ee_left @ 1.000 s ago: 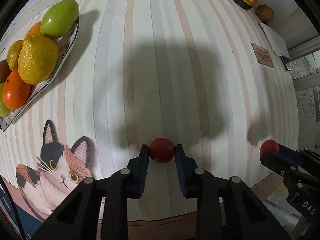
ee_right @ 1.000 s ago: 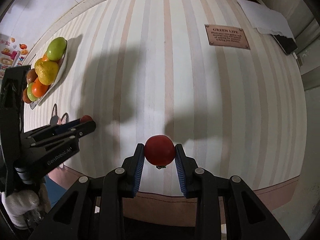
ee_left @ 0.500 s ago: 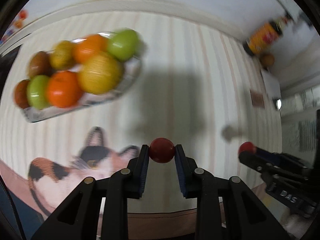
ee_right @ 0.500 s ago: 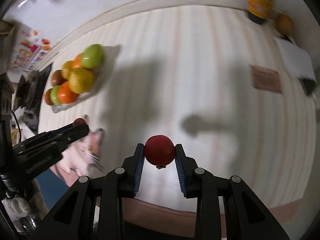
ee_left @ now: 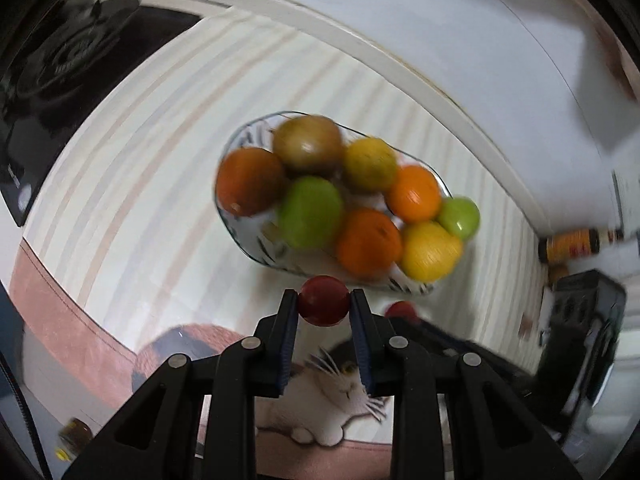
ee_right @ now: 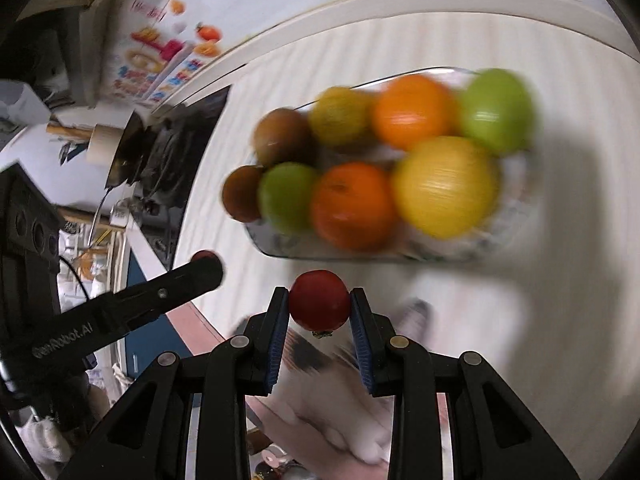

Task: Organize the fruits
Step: 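Lower both red tomatoes onto the plate and open both tools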

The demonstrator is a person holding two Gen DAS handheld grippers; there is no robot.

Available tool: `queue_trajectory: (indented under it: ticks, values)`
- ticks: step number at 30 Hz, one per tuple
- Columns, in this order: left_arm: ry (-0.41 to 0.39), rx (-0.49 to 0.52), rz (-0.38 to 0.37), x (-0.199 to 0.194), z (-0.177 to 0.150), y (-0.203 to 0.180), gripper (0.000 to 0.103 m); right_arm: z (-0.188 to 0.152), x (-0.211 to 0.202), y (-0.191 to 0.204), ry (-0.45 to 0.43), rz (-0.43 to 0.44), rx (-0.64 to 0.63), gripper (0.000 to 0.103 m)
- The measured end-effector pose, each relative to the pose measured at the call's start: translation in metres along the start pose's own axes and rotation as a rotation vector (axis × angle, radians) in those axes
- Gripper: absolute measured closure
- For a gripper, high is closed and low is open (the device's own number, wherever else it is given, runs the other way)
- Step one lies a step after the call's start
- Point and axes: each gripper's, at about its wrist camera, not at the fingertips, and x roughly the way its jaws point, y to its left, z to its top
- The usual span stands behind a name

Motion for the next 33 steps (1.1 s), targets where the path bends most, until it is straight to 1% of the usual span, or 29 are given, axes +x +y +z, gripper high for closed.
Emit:
queue_trajectory:
  ticks: [3,6,9,13,15,21,23,25,28,29,31,33]
  values:
    - [0.026,-0.061,-0.048,0.008,0.014,0.018,0.079,0.004,0.026,0.014,0.009,0.010,-0.021,0.070]
    - [0.060,-0.107,-0.095,0.022,0.026,0.031,0.079,0.011,0.045,0.020,0.019,0.010,-0.031,0.070]
    - [0.086,-0.128,-0.115,0.030,0.033,0.041,0.079,0.016,0.055,0.021,0.026,-0.002,-0.047,0.070]
    - [0.112,-0.137,-0.124,0.039,0.038,0.047,0.079,0.022,0.063,0.020,0.025,-0.012,-0.055,0.069]
    - [0.120,-0.140,-0.125,0.043,0.038,0.047,0.079,0.023,0.062,0.021,0.018,-0.032,-0.070,0.069]
    - [0.149,-0.124,-0.094,0.055,0.041,0.043,0.079,0.026,0.061,0.026,0.013,-0.078,-0.095,0.067]
    - [0.158,-0.118,-0.073,0.057,0.041,0.042,0.078,0.026,0.059,0.027,0.011,-0.080,-0.089,0.065]
    - [0.164,-0.111,-0.060,0.059,0.040,0.043,0.078,0.023,0.056,0.028,0.006,-0.083,-0.090,0.055]
    - [0.164,-0.103,-0.040,0.059,0.039,0.042,0.075,0.021,0.055,0.033,0.002,-0.087,-0.093,0.044]
    - [0.166,-0.102,-0.031,0.059,0.039,0.041,0.073,0.020,0.054,0.036,-0.004,-0.094,-0.096,0.041]
    - [0.158,-0.097,-0.029,0.057,0.039,0.041,0.068,0.019,0.048,0.038,-0.021,-0.102,-0.094,0.030]
    - [0.148,-0.088,-0.017,0.053,0.039,0.041,0.059,0.019,0.040,0.039,-0.038,-0.105,-0.083,0.028]
